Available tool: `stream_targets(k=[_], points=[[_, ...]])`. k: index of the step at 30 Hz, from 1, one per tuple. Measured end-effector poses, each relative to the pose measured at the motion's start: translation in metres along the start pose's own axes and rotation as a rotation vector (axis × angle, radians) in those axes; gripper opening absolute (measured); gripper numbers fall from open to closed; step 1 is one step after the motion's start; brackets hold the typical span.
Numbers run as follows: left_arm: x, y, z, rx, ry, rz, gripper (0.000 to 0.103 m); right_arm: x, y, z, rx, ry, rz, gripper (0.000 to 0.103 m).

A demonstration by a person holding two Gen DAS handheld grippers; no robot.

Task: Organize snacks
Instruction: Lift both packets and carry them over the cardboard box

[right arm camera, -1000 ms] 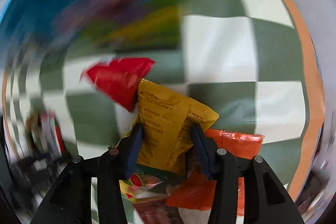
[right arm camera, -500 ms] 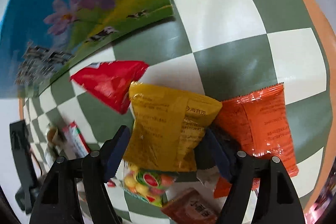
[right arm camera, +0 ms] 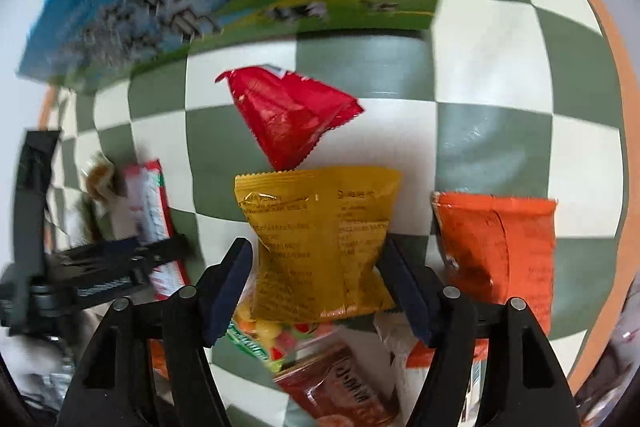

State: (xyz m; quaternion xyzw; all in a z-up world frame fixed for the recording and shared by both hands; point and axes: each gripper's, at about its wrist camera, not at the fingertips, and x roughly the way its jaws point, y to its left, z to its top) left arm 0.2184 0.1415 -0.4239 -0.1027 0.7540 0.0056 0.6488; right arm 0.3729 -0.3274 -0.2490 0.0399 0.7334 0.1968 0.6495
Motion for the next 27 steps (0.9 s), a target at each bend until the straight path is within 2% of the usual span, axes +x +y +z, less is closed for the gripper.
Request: stream_targets(k=[5, 8, 10, 16, 22, 27], points=[[-0.005, -0.004, -0.007, 0.016, -0.026, 0.027, 0.049, 0.005, -0.016, -0.005, 0.018, 0.021, 0.016, 0.073], [-0.008, -0.005, -0.009, 0.021, -0.034, 0.031, 0.044, 0.021, -0.008, -0.003, 0.007, 0.027, 0.017, 0.072], [-0.012, -0.005, -0.012, 0.022, -0.04, 0.032, 0.043, 0.031, -0.004, 0.002, -0.013, 0.025, -0.002, 0.063], [-0.035, -0.005, -0.02, 0.037, -0.083, 0.028, 0.041, 0.034, 0.013, -0.006, -0.055, -0.016, -0.056, 0.051], [-0.082, -0.007, -0.033, 0.07, -0.139, -0.014, 0.041, 0.008, 0.01, -0.015, -0.021, -0.069, 0.001, 0.05], [-0.144, -0.02, -0.043, 0.126, -0.216, -0.08, 0.041, -0.039, 0.016, -0.019, -0.015, -0.141, 0.096, 0.05]])
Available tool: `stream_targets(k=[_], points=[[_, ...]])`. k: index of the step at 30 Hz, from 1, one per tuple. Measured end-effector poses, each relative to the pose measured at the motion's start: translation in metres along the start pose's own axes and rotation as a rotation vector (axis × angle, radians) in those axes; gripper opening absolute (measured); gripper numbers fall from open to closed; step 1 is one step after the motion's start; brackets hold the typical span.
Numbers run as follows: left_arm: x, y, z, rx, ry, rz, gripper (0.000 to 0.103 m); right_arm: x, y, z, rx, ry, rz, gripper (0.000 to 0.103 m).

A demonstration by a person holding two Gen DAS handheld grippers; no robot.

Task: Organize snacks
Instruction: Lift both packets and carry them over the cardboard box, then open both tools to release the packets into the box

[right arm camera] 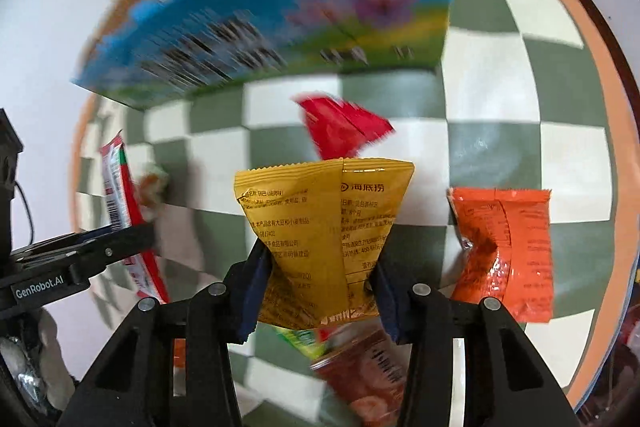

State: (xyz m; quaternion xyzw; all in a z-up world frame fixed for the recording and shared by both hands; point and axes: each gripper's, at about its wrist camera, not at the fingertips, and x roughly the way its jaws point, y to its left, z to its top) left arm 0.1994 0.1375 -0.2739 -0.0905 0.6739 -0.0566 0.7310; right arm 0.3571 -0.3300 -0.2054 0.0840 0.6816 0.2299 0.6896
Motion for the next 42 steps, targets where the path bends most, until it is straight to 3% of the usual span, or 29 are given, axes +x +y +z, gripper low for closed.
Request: stream_targets(k=[7, 10, 14, 23, 29, 34, 36, 37, 38, 39, 41, 42], points=[[-0.079, -0.03, 0.047, 0.069, -0.115, -0.063, 0.041, -0.084, 0.027, 0.034, -0.023, -0.157, 0.14, 0.05], [-0.097, -0.037, 0.076, 0.093, -0.16, -0.021, 0.042, -0.11, 0.04, 0.065, -0.031, -0.23, 0.165, 0.05], [-0.095, -0.035, 0.136, 0.093, -0.186, 0.076, 0.042, -0.131, 0.042, 0.118, -0.048, -0.299, 0.114, 0.05], [-0.036, -0.001, 0.241, 0.044, -0.052, 0.225, 0.042, -0.097, 0.036, 0.213, -0.048, -0.273, -0.002, 0.05], [-0.002, 0.007, 0.274, 0.059, -0.005, 0.302, 0.042, -0.063, 0.022, 0.253, -0.021, -0.227, -0.092, 0.05], [0.017, 0.017, 0.294, 0.049, 0.035, 0.303, 0.045, -0.04, 0.013, 0.272, 0.003, -0.208, -0.125, 0.051], [0.022, 0.021, 0.3, 0.029, 0.059, 0.28, 0.048, -0.03, 0.01, 0.279, 0.007, -0.203, -0.141, 0.054], [0.024, 0.024, 0.303, 0.015, 0.058, 0.266, 0.051, -0.024, 0.009, 0.283, 0.01, -0.19, -0.157, 0.066], [0.025, 0.027, 0.305, 0.001, 0.056, 0.253, 0.055, -0.02, 0.009, 0.286, 0.012, -0.18, -0.167, 0.086], [0.026, 0.03, 0.307, -0.011, 0.049, 0.24, 0.058, -0.017, 0.008, 0.287, 0.016, -0.176, -0.174, 0.092], [0.027, 0.032, 0.308, -0.01, 0.036, 0.22, 0.079, -0.012, 0.006, 0.29, 0.02, -0.169, -0.174, 0.094], [0.028, 0.03, 0.308, -0.006, 0.036, 0.207, 0.082, -0.011, 0.005, 0.29, 0.019, -0.167, -0.176, 0.094]])
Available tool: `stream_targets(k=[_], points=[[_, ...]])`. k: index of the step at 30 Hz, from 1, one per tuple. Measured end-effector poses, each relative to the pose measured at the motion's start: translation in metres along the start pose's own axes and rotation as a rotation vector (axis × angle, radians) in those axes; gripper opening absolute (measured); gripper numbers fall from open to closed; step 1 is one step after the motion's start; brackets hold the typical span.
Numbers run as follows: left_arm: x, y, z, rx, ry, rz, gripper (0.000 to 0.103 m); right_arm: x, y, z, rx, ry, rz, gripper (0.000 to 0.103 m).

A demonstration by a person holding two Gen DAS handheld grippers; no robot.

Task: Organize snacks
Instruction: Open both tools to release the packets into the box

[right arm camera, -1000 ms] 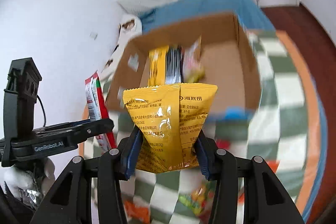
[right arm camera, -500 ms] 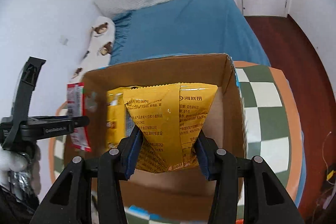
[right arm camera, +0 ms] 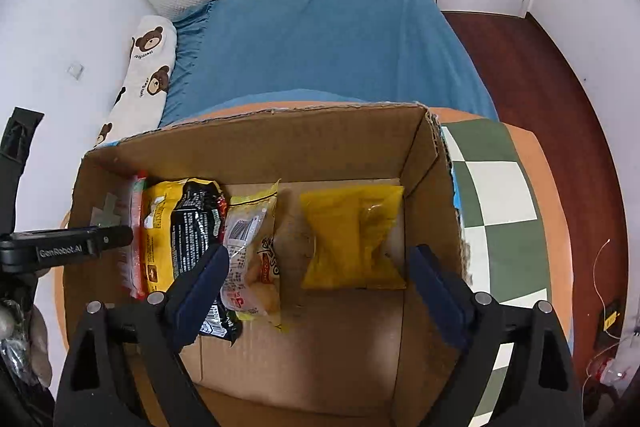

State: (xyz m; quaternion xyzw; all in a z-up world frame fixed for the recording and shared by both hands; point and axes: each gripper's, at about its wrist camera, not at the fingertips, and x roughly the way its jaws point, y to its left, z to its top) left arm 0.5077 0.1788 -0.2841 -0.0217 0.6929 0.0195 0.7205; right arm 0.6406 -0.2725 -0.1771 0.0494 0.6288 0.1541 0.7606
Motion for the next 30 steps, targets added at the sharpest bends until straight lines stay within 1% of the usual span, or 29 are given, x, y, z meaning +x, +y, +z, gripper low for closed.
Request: stream_targets(k=[1, 6, 11, 13, 14, 16, 18, 24, 30], points=[[0.001, -0.001, 0.0, 0.01, 0.001, -0.007, 0.084, 0.001, 0.0, 0.0, -0.003, 0.001, -0.005, 0.094], [0.001, -0.005, -0.003, 0.023, -0.012, 0.012, 0.085, 0.004, -0.002, -0.003, -0.012, 0.01, -0.022, 0.096], [-0.01, -0.009, -0.014, 0.016, -0.064, 0.002, 0.085, -0.003, 0.001, -0.009, -0.019, 0.014, -0.036, 0.097], [-0.014, -0.011, -0.02, 0.014, -0.08, -0.014, 0.086, -0.006, 0.002, -0.012, -0.023, 0.014, -0.038, 0.097], [-0.016, -0.011, -0.024, 0.012, -0.09, -0.025, 0.093, -0.007, 0.002, -0.014, -0.024, 0.013, -0.041, 0.098], [-0.018, -0.012, -0.031, 0.008, -0.112, -0.038, 0.102, -0.01, 0.004, -0.018, -0.032, 0.011, -0.041, 0.098], [-0.022, -0.011, -0.04, -0.006, -0.134, -0.052, 0.102, -0.014, 0.006, -0.023, -0.04, 0.009, -0.046, 0.098], [-0.036, -0.014, -0.064, -0.005, -0.192, -0.056, 0.102, -0.031, 0.011, -0.039, -0.061, -0.019, -0.06, 0.1], [-0.063, -0.017, -0.095, 0.016, -0.287, -0.054, 0.102, -0.055, 0.017, -0.06, -0.083, -0.053, -0.05, 0.1]])
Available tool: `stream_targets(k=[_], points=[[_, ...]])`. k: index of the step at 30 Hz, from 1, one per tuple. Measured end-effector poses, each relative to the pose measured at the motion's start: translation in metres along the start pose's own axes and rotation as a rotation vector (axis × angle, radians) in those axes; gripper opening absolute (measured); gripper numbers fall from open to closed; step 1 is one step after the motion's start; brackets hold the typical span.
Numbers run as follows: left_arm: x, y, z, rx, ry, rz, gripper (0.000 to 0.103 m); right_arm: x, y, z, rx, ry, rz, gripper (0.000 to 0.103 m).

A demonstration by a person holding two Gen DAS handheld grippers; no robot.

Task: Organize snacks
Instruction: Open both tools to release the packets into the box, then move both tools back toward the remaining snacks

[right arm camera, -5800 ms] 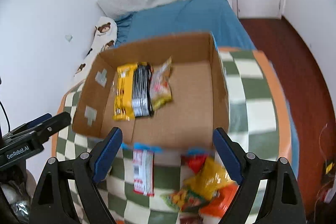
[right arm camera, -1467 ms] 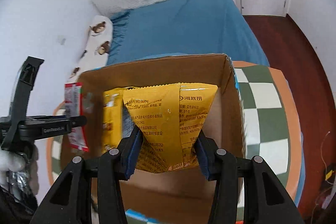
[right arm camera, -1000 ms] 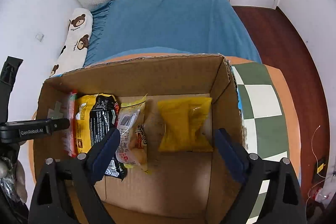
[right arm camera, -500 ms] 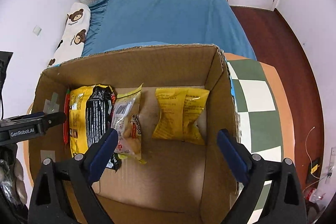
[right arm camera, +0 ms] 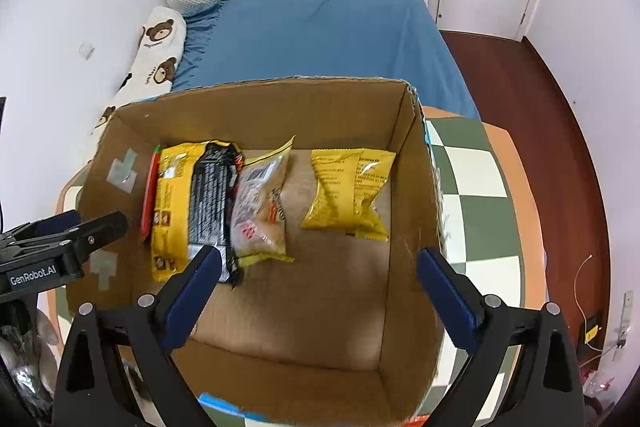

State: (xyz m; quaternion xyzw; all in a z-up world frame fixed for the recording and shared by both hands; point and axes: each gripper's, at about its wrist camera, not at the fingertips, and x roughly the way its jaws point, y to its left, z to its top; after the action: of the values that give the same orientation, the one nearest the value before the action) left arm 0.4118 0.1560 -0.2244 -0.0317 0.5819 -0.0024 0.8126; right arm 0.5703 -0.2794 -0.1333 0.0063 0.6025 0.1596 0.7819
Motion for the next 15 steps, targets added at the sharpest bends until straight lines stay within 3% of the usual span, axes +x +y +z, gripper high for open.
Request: stream_targets(k=[15], points=[[-0.092, -0.004, -0.075, 0.042, -0.224, 0.028, 0.102, -0.095, 0.017, -0.069, -0.02, -0.191, -0.025, 0.1]])
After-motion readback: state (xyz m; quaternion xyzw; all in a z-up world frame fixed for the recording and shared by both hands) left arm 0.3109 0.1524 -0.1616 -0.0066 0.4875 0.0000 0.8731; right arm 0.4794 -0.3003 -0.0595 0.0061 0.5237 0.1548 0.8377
